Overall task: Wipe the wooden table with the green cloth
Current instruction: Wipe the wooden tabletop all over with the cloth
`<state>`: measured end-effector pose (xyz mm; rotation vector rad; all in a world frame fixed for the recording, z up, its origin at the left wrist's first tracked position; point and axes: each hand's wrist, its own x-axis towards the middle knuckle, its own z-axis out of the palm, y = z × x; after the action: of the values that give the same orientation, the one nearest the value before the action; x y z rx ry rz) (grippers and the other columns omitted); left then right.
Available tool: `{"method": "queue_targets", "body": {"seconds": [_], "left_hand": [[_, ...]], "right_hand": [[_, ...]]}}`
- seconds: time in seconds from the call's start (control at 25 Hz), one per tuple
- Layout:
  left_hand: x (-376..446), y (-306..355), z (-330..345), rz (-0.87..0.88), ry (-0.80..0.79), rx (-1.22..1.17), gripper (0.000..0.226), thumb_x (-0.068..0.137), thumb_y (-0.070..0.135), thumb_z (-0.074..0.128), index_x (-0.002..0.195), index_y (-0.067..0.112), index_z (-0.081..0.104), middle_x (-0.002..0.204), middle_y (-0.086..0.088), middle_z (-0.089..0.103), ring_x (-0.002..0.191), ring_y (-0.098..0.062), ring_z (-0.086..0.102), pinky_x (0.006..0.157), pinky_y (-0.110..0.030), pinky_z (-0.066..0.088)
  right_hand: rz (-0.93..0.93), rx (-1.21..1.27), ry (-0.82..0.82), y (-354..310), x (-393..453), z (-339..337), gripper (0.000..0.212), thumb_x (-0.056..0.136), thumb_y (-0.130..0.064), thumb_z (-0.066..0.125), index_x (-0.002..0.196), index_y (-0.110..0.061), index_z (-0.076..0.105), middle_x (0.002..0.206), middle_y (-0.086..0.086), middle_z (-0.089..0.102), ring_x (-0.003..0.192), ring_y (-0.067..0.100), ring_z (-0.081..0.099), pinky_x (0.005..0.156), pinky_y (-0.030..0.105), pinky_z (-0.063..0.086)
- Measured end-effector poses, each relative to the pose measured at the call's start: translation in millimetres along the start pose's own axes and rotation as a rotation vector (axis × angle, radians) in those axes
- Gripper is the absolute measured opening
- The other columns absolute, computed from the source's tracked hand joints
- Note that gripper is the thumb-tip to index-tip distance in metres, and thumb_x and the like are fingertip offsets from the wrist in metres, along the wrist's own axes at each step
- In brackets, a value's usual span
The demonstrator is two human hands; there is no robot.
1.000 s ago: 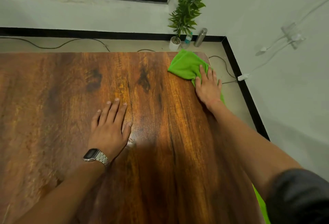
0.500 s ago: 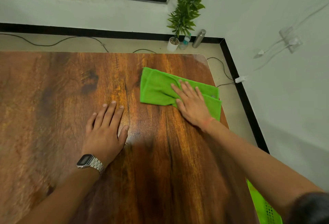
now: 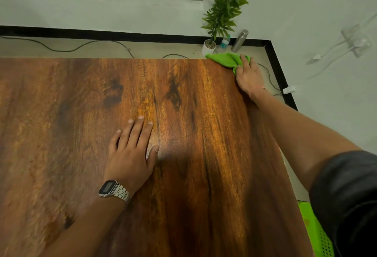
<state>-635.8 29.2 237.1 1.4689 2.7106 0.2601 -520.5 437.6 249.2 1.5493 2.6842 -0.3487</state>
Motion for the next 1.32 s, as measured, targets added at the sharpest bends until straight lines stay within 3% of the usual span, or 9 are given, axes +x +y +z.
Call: {"method": "queue_targets", "body": {"seconds": [0.12,0.36,0.52,0.68,0.8,1.0,1.32], "left_hand": [[0,0,2,0.006,0.002,0.004,0.060,0.095,0.050,0.028,0.148,0.022,0.029,0.157,-0.001,0.026,0.145,-0.021,0.022,0.114,-0.043,0.020],[-2,1,1,-0.005,0.009,0.003,0.066,0.093,0.050,0.030,0.151,0.019,0.021,0.159,-0.002,0.021,0.146,-0.020,0.022,0.115,-0.042,0.022],[-1,4,-1,-0.055,0.046,-0.052,0.073,0.091,0.048,0.034,0.153,0.017,0.010,0.161,-0.002,0.011,0.147,-0.020,0.015,0.115,-0.042,0.018],[-2,2,-2,-0.057,0.109,-0.106,0.064,0.091,0.033,0.033,0.151,0.016,0.019,0.160,-0.004,0.018,0.146,-0.020,0.020,0.114,-0.043,0.020],[-4,1,-2,-0.051,0.132,-0.143,0.060,0.091,0.029,0.031,0.149,0.017,0.024,0.159,-0.003,0.021,0.144,-0.019,0.024,0.112,-0.042,0.022],[-5,-1,-2,-0.015,0.120,-0.184,0.053,0.093,0.030,0.032,0.144,0.017,0.034,0.156,-0.002,0.029,0.138,-0.019,0.034,0.108,-0.039,0.026],[-8,1,-16,-0.031,0.028,-0.229,0.048,0.096,0.029,0.036,0.142,0.016,0.039,0.152,-0.002,0.035,0.136,-0.018,0.037,0.108,-0.036,0.025]], "right_hand": [[-0.021,0.007,0.039,-38,0,4,0.052,0.104,-0.031,0.023,0.154,-0.020,0.025,0.161,0.018,0.019,0.150,0.031,0.015,0.123,0.043,0.010],[-0.320,0.046,-0.039,-149,-64,39,0.055,0.105,-0.034,0.024,0.157,-0.024,0.010,0.165,0.011,0.007,0.152,0.026,0.002,0.124,0.040,0.001],[-0.486,0.033,-0.099,-183,-132,59,0.056,0.105,-0.036,0.022,0.157,-0.027,0.006,0.165,0.010,0.004,0.152,0.024,-0.001,0.124,0.041,0.001],[-0.615,0.010,-0.124,-157,-212,64,0.057,0.103,-0.035,0.031,0.156,-0.030,0.014,0.165,0.005,0.011,0.152,0.020,0.006,0.124,0.038,0.002],[-0.586,-0.056,-0.118,-106,-263,59,0.057,0.101,-0.035,0.032,0.156,-0.032,0.015,0.165,0.002,0.014,0.152,0.019,0.009,0.124,0.042,0.010],[-0.489,-0.098,-0.134,-37,-340,51,0.061,0.100,-0.034,0.031,0.157,-0.032,0.009,0.165,-0.001,0.009,0.152,0.017,0.006,0.121,0.043,0.013],[-0.577,-0.101,-0.197,-50,-464,70,0.062,0.098,-0.035,0.035,0.157,-0.028,0.015,0.165,0.004,0.011,0.152,0.024,0.013,0.118,0.048,0.022]]}}
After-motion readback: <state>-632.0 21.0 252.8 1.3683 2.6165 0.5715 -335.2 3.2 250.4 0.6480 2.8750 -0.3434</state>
